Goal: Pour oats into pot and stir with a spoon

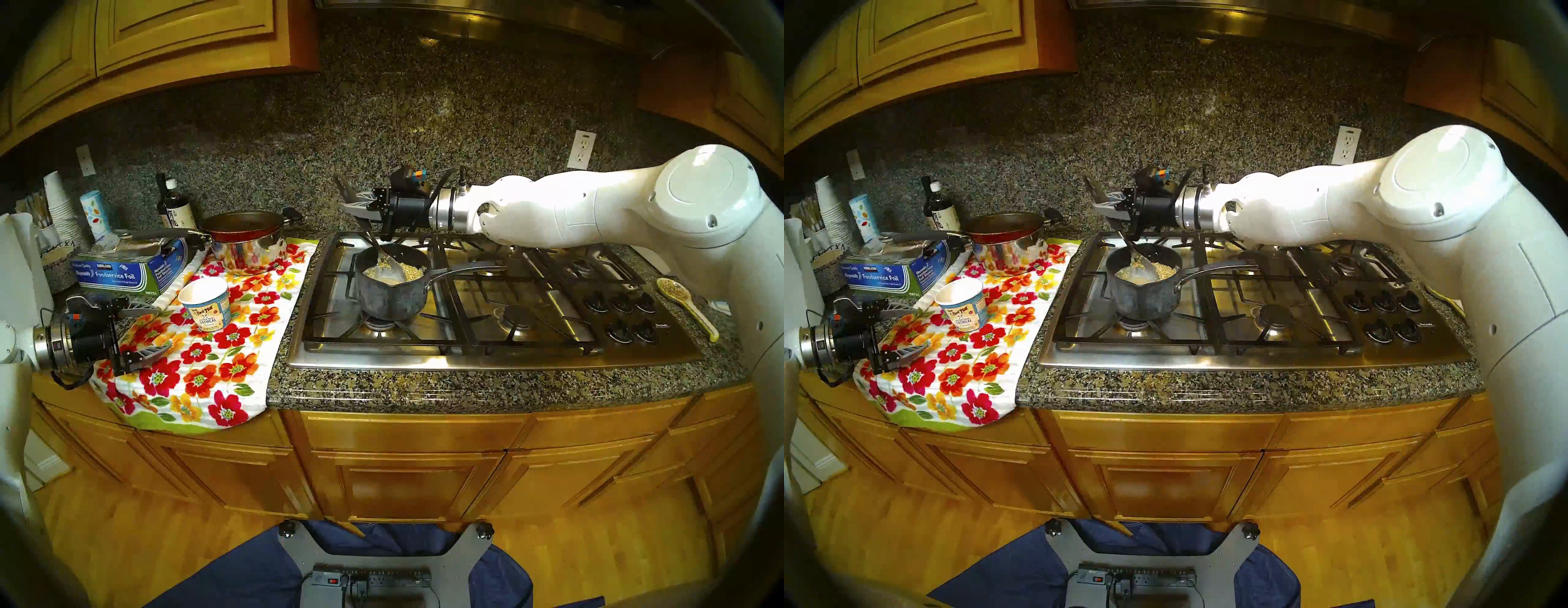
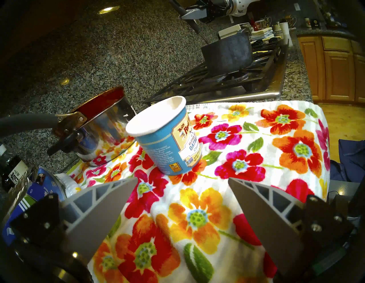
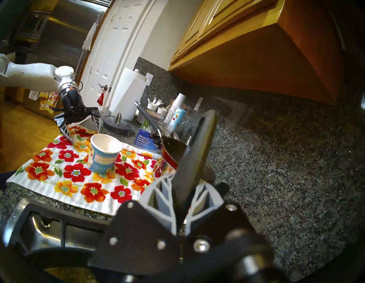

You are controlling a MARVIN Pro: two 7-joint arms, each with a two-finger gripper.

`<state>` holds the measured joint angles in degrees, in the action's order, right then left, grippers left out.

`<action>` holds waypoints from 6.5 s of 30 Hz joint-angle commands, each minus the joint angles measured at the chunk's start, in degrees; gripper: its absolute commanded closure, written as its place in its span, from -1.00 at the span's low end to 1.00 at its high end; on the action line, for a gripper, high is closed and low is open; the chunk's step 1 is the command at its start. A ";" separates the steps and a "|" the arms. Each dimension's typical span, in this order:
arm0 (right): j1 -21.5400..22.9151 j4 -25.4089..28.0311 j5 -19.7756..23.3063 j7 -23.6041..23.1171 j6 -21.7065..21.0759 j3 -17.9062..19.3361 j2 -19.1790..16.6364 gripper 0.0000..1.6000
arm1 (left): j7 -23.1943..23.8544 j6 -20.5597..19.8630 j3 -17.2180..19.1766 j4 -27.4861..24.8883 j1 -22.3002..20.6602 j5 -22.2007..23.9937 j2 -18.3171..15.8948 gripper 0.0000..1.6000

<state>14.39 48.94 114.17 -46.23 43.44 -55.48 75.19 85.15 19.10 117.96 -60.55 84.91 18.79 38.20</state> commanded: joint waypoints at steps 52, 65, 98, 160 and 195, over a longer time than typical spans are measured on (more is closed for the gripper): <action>0.68 -3.53 0.79 -5.86 -1.43 1.30 1.16 1.00 | -0.15 0.00 0.95 -0.82 -0.84 1.22 -1.09 -1.00; 2.90 0.32 1.18 -9.75 -0.73 -0.28 -3.66 1.00 | -0.15 0.00 0.94 -0.83 -0.83 1.19 -1.09 -1.00; 1.42 -6.66 4.92 -4.33 -7.49 2.90 4.98 1.00 | -0.15 0.00 0.95 -0.82 -0.84 1.25 -1.10 -1.00; 9.62 5.49 0.59 -9.38 -3.52 -0.95 -3.57 1.00 | -0.15 0.01 0.93 -0.83 -0.82 1.17 -1.10 -1.00; 3.62 -3.27 6.52 -9.18 -16.39 5.39 5.13 1.00 | -0.15 0.01 0.94 -0.81 -0.83 1.29 -1.11 -1.00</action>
<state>19.55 51.76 120.10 -55.33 25.77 -51.31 78.84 85.15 19.12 117.96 -60.57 84.98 18.85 38.17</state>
